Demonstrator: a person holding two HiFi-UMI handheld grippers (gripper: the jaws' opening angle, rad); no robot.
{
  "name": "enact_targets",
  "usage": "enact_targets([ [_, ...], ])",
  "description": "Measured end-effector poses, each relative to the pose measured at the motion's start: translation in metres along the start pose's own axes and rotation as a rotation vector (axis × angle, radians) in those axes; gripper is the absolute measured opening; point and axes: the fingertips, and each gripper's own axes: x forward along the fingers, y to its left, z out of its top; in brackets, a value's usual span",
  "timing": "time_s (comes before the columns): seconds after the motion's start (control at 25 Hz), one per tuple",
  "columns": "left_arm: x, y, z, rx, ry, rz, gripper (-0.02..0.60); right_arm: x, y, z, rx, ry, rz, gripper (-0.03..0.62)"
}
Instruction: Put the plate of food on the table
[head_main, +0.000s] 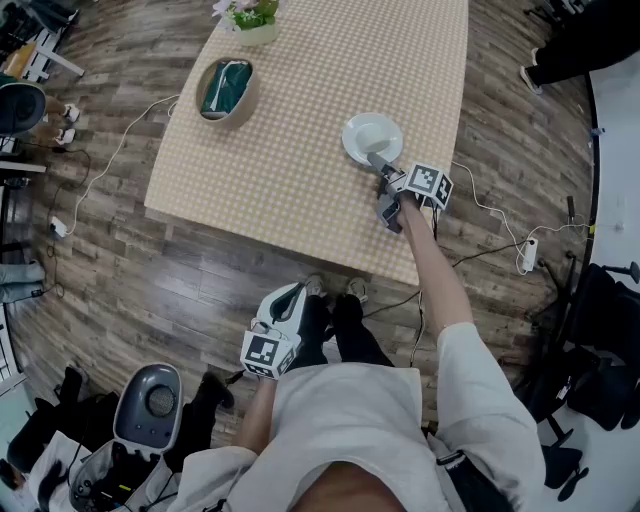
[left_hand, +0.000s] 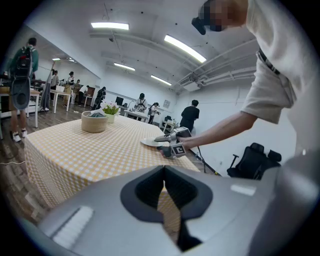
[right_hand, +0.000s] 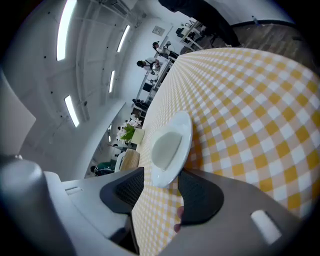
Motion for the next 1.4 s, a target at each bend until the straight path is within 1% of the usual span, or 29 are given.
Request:
enact_targets([
  [0.16, 0.0, -0.001, 0.002, 0.0, -0.005, -0.001, 0.011, -0.001, -0.006, -0.004, -0.088, 0.052, -0.084, 0.215],
  [0.28, -0.001, -0.002, 0.002, -0.001, -0.009, -0.001, 0.01, -0.002, -0.008, -0.007, -0.164, 0.079, -0.144, 0.213],
  [0.52, -0.002, -0.001, 0.005, -0.002, -0.02, 0.001, 0.011, -0.002, -0.009, -0.017, -0.352, 0.16, -0.219, 0.21],
  [0.76, -0.004, -0.002, 0.005, 0.001, -0.023, 0.002, 0.009, -0.006, -0.013, -0.023, -0.531, 0.202, -0.3, 0.198],
  [0.88, -0.003, -0.003, 0.006, 0.001, -0.027, -0.001, 0.01, -0.008, -0.013, -0.025, -0.554, 0.213, -0.313, 0.199],
  [1.08, -0.004, -0.005, 0.004, -0.003, -0.028, -0.005, 0.01, -0.014, -0.015, -0.028, -0.544, 0.201, -0.31, 0.199],
  [1.16, -0.004, -0.007, 0.005, -0.001, -0.031, -0.008, 0.01, -0.018, -0.017, -0.029, -0.544, 0.196, -0.317, 0.187],
  [1.32, -0.003, -0.009, 0.008, 0.005, -0.038, -0.012, 0.009, -0.03, -0.029, -0.03, -0.524, 0.185, -0.353, 0.119],
  [1.4, -0.005, -0.009, 0.01, 0.009, -0.039, -0.013, 0.011, -0.037, -0.035, -0.031, -0.516, 0.174, -0.378, 0.064],
])
